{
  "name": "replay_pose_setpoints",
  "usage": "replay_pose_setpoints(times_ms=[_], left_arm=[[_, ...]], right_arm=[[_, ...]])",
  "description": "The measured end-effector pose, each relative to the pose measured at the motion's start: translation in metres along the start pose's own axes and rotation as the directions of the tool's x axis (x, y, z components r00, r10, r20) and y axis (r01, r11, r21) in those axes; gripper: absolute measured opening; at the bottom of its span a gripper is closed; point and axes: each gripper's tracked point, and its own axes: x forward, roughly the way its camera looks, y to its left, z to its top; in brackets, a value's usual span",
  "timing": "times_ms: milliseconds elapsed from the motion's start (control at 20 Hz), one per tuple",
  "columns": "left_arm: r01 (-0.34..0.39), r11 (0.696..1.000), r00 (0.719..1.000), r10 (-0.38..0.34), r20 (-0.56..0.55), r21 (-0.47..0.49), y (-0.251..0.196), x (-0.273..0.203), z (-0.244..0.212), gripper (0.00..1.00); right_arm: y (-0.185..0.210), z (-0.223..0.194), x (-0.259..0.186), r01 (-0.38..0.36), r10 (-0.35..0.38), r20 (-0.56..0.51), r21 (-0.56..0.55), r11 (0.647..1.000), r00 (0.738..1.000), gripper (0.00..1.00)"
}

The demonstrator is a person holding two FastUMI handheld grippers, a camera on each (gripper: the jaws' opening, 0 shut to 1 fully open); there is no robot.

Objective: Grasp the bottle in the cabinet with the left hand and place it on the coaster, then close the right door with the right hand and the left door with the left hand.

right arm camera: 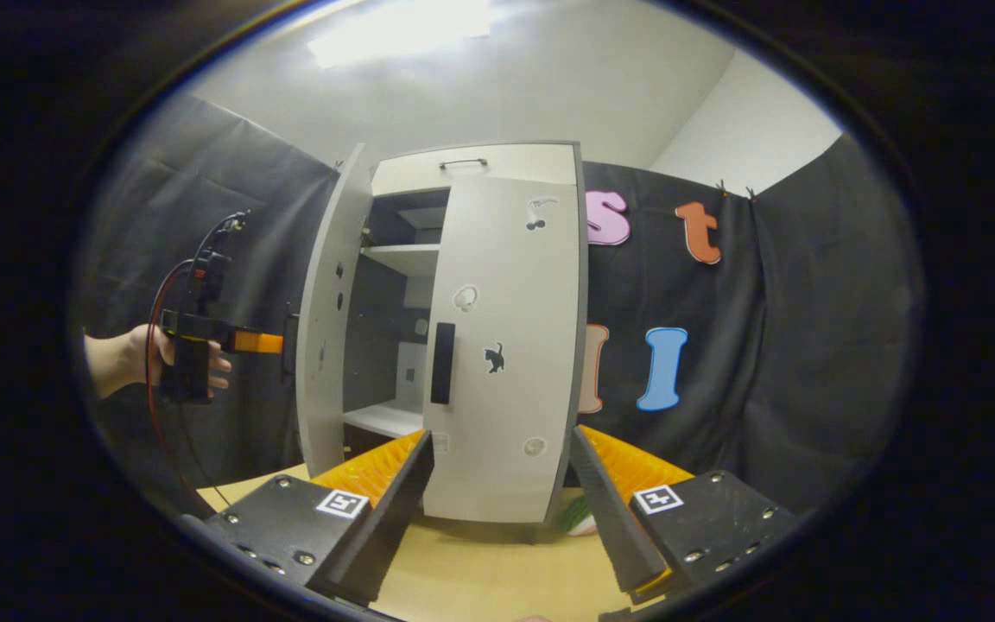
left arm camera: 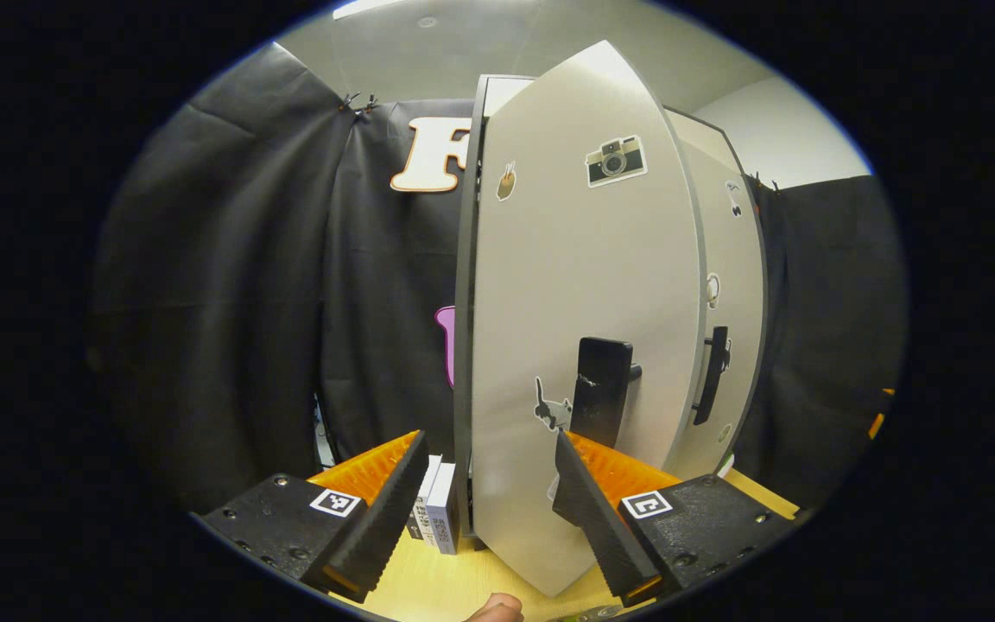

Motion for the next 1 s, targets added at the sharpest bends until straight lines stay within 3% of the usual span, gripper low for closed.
replay_pose_setpoints(times_ms=[350,500,550,650,750,800,1000], left_arm=[[0.053,0.998,0.998,-0.053,-0.031,0.014,-0.03,0.014,-0.01,0.94],[0.036,0.999,0.999,-0.035,-0.02,0.033,-0.032,0.016,-0.006,0.95],[0.034,0.999,0.999,-0.033,-0.02,0.036,-0.033,0.015,-0.008,0.9],[0.036,0.999,0.999,-0.035,-0.03,0.04,-0.035,0.012,-0.011,0.95],[0.027,0.999,0.999,-0.026,-0.028,0.044,-0.035,0.004,-0.011,0.9],[0.023,0.999,1.0,-0.022,-0.022,0.047,-0.036,0.0,-0.01,0.95],[0.008,0.999,1.0,-0.007,-0.022,0.049,-0.041,-0.02,-0.015,0.95]], right_arm=[[-0.005,-0.005,-0.001,0.014,-0.014,-0.015,0.008,1.0,1.0,0.94],[-0.009,-0.006,-0.005,0.02,-0.02,-0.014,0.006,1.0,1.0,0.94],[-0.01,-0.007,-0.006,0.024,-0.024,-0.013,0.006,1.0,1.0,0.94],[-0.013,-0.008,-0.007,0.031,-0.031,-0.011,0.015,0.999,0.999,0.94],[-0.013,-0.01,-0.007,0.034,-0.034,-0.014,0.026,0.999,0.999,0.94],[-0.014,-0.011,-0.008,0.035,-0.034,-0.017,0.03,0.999,0.999,0.94],[-0.002,-0.006,-0.019,0.017,-0.016,-0.013,0.037,0.999,1.0,0.96]])
